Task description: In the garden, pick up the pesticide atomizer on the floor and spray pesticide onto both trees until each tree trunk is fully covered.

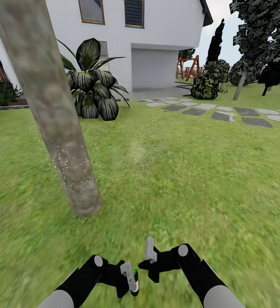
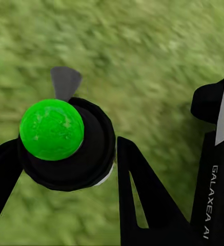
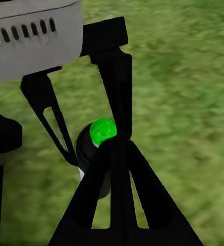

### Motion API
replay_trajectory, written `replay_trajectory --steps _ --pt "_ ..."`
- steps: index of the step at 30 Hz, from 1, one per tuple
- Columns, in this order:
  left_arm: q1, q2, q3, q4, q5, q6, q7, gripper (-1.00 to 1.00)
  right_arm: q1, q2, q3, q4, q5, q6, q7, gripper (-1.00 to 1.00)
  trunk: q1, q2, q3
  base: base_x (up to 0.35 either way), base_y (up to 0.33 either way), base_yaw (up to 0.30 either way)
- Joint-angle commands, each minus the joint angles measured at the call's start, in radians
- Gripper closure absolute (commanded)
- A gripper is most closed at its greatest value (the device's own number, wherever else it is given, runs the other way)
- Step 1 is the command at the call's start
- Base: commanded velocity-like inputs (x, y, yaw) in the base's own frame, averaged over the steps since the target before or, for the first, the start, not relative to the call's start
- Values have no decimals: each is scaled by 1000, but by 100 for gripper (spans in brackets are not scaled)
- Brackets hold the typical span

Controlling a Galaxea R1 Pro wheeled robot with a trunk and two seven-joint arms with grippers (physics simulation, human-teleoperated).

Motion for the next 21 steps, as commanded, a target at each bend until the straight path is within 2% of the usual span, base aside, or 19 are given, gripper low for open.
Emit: replay_trajectory --steps 1,5,10,14,21 --pt "0 0 0 -5 0 1 -1 100 0 0 0 0 0 0 0 100 0 0 0 0 0 0" --pt "0 0 1 -17 1 0 -4 100 0 0 0 1 0 0 0 100 0 0 0 0 0 0" --pt "0 0 0 -19 30 0 -33 100 0 0 0 1 1 0 0 100 0 0 0 0 0 0" --pt "0 -1 0 -19 33 0 -37 100 0 0 0 1 2 0 0 100 0 0 0 0 0 0" --pt "0 -18 0 -20 34 -1 -40 100 0 0 0 1 2 0 -1 100 0 0 0 0 0 0"
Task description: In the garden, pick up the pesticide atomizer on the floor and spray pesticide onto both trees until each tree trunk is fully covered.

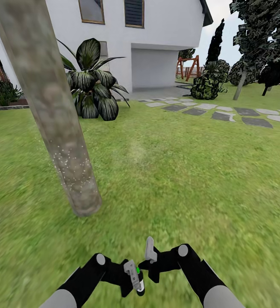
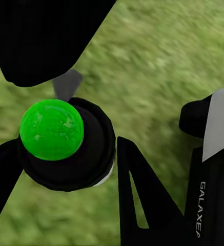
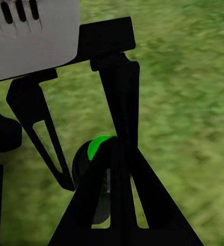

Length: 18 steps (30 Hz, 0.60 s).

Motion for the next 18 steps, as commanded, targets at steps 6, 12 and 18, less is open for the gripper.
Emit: replay_trajectory --steps 6,12,18 --pt "0 0 0 -20 1 1 -3 100 0 0 0 0 1 0 0 100 0 0 0 0 0 0" --pt "0 0 1 -33 0 3 -33 100 0 0 0 0 1 0 0 100 0 0 0 0 0 0" --pt "0 6 -1 -20 -10 11 -25 100 0 0 0 0 1 0 0 100 0 0 0 0 0 0"
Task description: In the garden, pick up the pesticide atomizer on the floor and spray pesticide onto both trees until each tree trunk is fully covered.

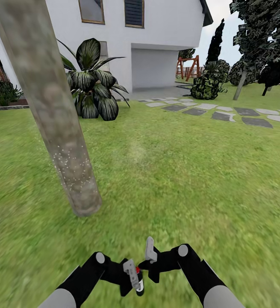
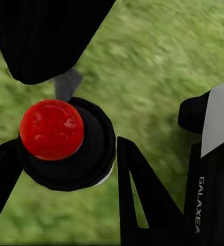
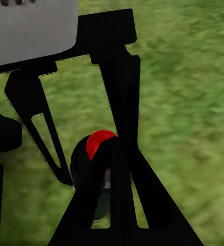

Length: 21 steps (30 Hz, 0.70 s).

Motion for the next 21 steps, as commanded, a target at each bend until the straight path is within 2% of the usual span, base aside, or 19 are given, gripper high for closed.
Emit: replay_trajectory --steps 1,3,5,12,15,17,19,21 --pt "0 4 0 1 0 1 1 100 0 0 0 -1 0 0 0 100 0 0 0 0 0 0" --pt "0 21 1 2 -2 2 1 100 0 0 0 -1 0 0 0 100 0 0 0 0 0 0" --pt "0 56 2 3 -5 3 2 100 0 0 0 0 0 0 0 100 0 0 0 0 0 0" --pt "4 137 4 3 -4 3 4 100 0 -3 0 2 4 -1 -3 100 0 0 0 0 0 0" --pt "12 193 15 3 -4 -2 6 100 1 -26 -3 38 5 -3 -7 100 0 0 0 0 0 0" --pt "13 228 41 4 -3 -6 6 100 1 -42 -5 92 4 -6 -22 100 0 0 0 0 0 0" --pt "14 244 63 5 -1 -7 25 100 2 -59 -6 130 4 -6 -119 100 0 0 0 0 0 0" --pt "14 247 82 17 3 -6 86 100 2 -66 -7 210 1 -5 -295 100 0 0 0 0 0 0"
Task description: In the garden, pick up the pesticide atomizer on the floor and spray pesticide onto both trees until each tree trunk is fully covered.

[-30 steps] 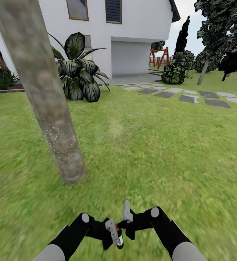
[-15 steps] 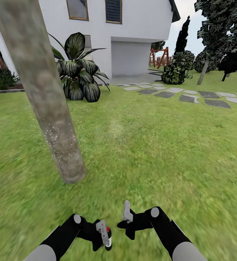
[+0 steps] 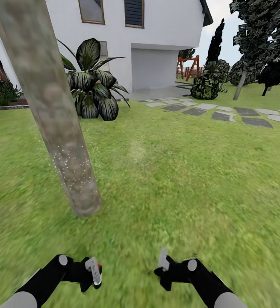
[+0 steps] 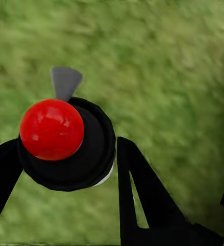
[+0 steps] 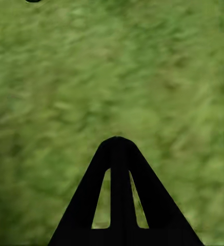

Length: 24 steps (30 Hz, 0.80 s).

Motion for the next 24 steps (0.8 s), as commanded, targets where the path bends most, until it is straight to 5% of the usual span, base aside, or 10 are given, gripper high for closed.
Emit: replay_trajectory --steps 1,5,8,11,13,14,18,21,22,24 --pt "0 0 5 26 4 0 35 100 0 -1 -1 47 -2 0 -85 100 0 0 0 0 0 0" --pt "0 -1 73 160 35 -8 153 100 1 -6 -37 223 -28 -3 -322 100 0 0 0 0 0 0" --pt "13 0 195 190 108 -15 173 100 3 -19 -181 264 -118 -5 -473 100 0 0 0 0 0 0" --pt "41 -4 288 193 121 -15 279 100 3 -46 -297 263 -128 -6 -508 100 0 0 0 0 0 0" --pt "44 -11 346 192 124 -13 322 100 3 -52 -337 259 -128 -33 -511 100 0 0 0 0 0 0" --pt "44 -13 383 190 124 -13 332 100 3 -58 -345 252 -128 -73 -511 -100 0 0 0 0 0 0" --pt "45 -15 452 183 125 -13 341 100 1 -52 -348 81 -127 -98 -511 -100 0 0 0 0 0 0" --pt "45 -25 481 192 126 -14 370 100 3 -59 -357 89 -129 -101 -525 -100 0 0 0 0 0 0" --pt "45 -36 484 194 126 -14 402 100 4 -62 -384 122 -130 -101 -559 -100 0 0 0 0 0 0" --pt "51 -71 490 204 132 -15 496 100 5 -65 -512 188 -130 -101 -653 -100 0 0 0 0 0 0"
